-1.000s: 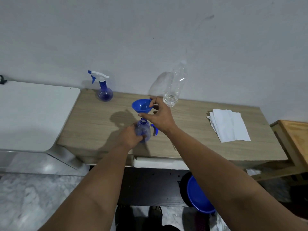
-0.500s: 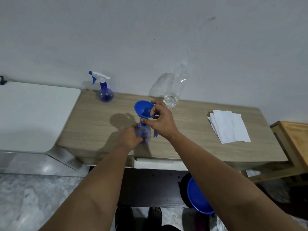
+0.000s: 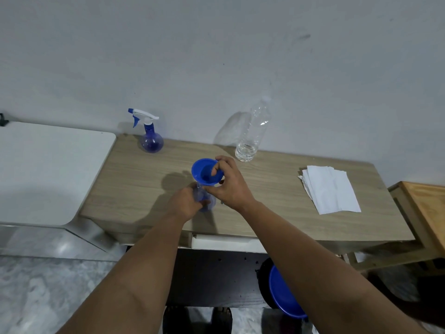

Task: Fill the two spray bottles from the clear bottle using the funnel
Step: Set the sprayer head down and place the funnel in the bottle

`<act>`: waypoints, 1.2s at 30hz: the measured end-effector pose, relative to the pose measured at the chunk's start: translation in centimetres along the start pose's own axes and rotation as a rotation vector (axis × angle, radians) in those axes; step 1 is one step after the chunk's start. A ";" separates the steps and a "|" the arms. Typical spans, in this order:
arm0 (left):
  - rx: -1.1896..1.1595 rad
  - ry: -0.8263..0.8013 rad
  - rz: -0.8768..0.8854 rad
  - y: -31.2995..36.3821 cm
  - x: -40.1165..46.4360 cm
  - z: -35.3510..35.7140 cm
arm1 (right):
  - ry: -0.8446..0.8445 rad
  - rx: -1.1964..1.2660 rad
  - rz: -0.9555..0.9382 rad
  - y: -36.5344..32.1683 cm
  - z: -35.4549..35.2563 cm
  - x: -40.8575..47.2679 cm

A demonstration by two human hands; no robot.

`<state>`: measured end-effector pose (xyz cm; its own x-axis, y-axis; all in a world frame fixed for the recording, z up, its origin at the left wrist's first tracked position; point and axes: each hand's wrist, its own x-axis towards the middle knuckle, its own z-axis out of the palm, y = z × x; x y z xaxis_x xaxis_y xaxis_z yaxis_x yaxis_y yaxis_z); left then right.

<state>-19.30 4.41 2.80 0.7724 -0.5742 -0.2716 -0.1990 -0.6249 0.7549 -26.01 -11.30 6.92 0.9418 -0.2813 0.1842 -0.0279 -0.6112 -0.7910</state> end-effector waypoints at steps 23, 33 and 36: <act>-0.049 0.064 -0.025 0.4 5.4 -0.2 | 0.632 0.075 0.289 2.4 -12.5 12.2; -0.019 0.148 -0.075 2.5 4.2 -0.7 | 0.518 0.072 0.254 2.2 -13.1 16.5; 0.157 0.323 -0.160 2.6 1.9 -0.2 | 0.488 0.033 0.263 2.2 -13.3 16.5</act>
<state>-18.20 1.79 4.31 0.9464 -0.2821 -0.1575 -0.1309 -0.7805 0.6113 -14.97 -27.11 15.94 0.6398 -0.7362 0.2205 -0.2231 -0.4525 -0.8634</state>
